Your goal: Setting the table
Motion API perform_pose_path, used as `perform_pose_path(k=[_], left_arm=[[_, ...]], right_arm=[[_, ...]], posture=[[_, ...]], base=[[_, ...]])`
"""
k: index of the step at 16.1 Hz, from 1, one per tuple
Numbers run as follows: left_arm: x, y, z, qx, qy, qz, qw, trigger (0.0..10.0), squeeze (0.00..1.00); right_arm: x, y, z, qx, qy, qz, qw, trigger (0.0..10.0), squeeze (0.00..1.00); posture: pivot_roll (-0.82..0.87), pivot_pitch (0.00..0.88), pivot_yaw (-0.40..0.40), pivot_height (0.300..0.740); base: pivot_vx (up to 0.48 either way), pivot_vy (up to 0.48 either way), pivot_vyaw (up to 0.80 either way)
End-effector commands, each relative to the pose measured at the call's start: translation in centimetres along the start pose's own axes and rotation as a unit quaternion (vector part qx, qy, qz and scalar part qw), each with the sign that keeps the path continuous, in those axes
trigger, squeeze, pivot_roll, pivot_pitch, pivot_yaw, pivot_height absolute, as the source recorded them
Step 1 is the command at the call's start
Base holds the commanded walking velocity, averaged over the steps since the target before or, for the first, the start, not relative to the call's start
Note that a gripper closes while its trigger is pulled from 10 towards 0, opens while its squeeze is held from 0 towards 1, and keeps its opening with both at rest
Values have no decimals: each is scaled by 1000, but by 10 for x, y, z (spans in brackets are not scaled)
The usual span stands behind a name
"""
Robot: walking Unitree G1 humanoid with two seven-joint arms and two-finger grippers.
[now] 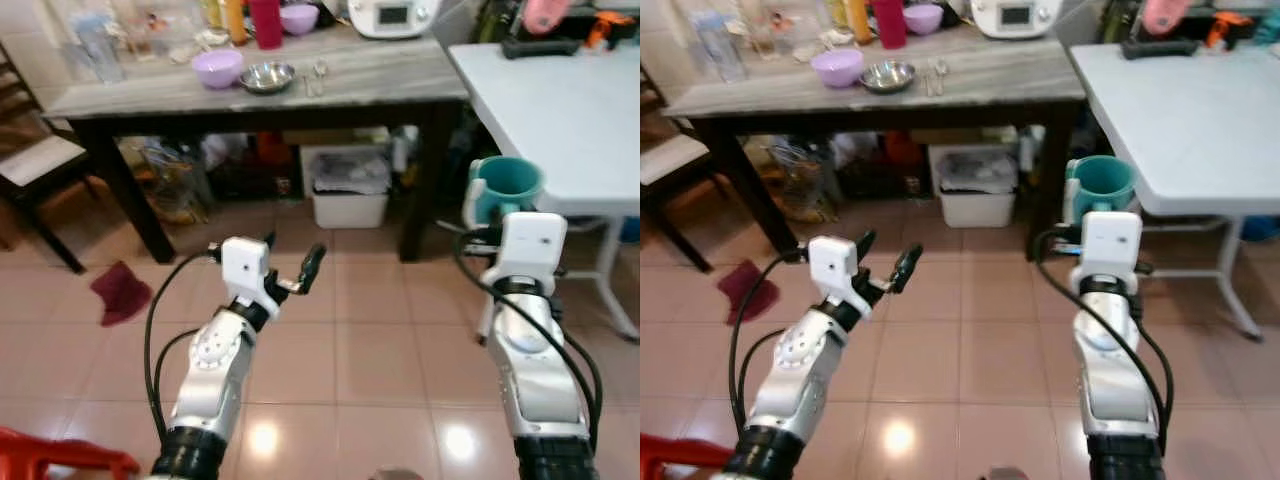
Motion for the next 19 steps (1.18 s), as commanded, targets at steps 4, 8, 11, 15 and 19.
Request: perform_pose_path(k=[4,8,11,15,19], left_arm=[[-5,-3,6,-8,1,-13,1000,10000,0],[-5,-3,5,-7,3,-14,1000,10000,0],[-6,-3,5,-7,5,-16,1000,10000,0],[-6,-4,5,-2,-1,-13,1000,10000,0],[-6,-5,4,1,-3,-13,1000,10000,0]], right_arm=[[-2,-1,8,-19,3,-1,1000,10000,0],[-2,-2,10,-24,7,0,1000,10000,0],[1,-1,12,-29,9,5,1000,10000,0],[3,-2,13,-34,13,8,999,10000,0],[5,0,12,-33,9,15,999,10000,0]], posture=[[-306,84,53,740],[-306,86,54,740],[-305,86,55,740],[-302,86,59,740],[-302,84,64,740]], base=[[460,0,0],[466,0,0],[467,0,0],[372,0,497],[318,0,503]])
Point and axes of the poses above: a point about 5 cm out from each wrist's last joint towards the gripper, its own y axis pointing back from the gripper into the wrist, its own z axis along the axis of the wrist's last joint, x = y × z, the point moved 3 cm from there along -y, pointing out of the wrist towards the gripper
